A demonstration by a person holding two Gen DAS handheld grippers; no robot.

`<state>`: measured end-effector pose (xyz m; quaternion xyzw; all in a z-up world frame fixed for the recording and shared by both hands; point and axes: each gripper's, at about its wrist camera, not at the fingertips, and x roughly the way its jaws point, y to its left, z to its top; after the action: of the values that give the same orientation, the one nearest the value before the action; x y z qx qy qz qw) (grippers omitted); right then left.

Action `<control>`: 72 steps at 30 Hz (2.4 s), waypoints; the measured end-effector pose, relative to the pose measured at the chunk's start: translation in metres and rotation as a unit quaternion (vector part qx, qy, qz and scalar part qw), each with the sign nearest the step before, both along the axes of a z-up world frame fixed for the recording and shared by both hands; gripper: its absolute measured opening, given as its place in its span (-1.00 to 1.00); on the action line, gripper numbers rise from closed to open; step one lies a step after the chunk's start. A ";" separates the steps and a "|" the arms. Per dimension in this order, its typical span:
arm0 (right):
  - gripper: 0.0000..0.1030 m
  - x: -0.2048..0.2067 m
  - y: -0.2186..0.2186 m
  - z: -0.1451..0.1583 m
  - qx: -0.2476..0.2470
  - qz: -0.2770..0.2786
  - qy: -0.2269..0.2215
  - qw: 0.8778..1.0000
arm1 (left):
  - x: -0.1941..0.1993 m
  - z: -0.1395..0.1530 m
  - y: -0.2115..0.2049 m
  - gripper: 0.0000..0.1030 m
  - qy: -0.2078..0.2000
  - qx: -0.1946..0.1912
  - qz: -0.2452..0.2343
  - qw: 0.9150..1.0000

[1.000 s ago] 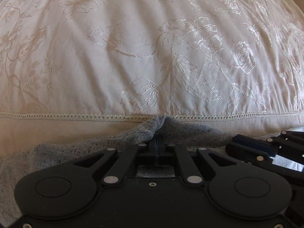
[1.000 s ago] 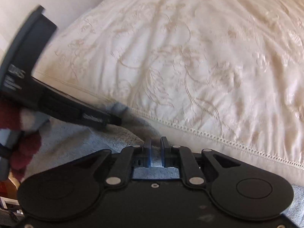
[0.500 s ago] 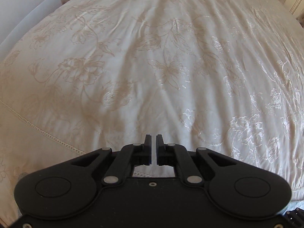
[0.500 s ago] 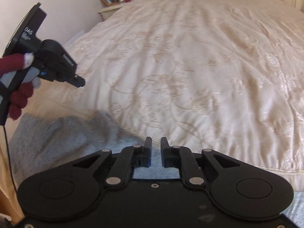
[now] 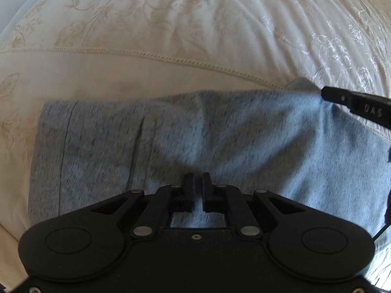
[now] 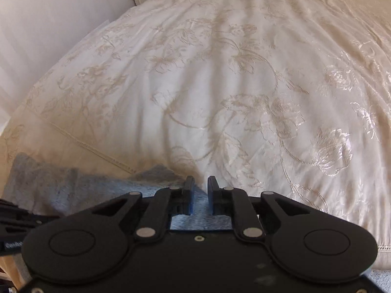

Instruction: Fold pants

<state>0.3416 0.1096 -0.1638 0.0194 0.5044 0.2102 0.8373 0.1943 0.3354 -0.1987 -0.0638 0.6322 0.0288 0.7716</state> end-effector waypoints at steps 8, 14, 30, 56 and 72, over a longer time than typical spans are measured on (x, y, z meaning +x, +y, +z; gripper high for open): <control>-0.71 -0.005 0.032 -0.024 -0.025 -0.027 0.043 0.998 | -0.053 0.000 0.025 -0.70 0.009 -0.041 -0.005 0.999; -0.61 -0.063 0.021 -0.002 -0.024 -0.075 0.016 0.997 | -0.069 0.015 0.013 -0.70 -0.023 -0.014 -0.079 0.997; -0.55 -0.228 -0.074 0.026 -0.053 -0.266 0.103 0.957 | -0.072 0.001 0.021 -0.69 -0.016 -0.026 -0.144 0.989; -0.35 -0.288 -0.526 0.001 0.056 -0.561 0.073 0.822 | -0.101 0.053 -0.204 -0.50 -0.067 0.049 -0.014 0.996; -0.21 -0.278 -0.558 -0.040 0.134 -0.534 0.074 0.831 | -0.089 0.078 -0.312 -0.47 -0.052 0.044 -0.107 0.992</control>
<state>0.0638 -0.4480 -0.2041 0.4131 0.4429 -0.2063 0.7685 0.1058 0.0236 -0.1202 0.0367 0.5923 -0.0298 0.8043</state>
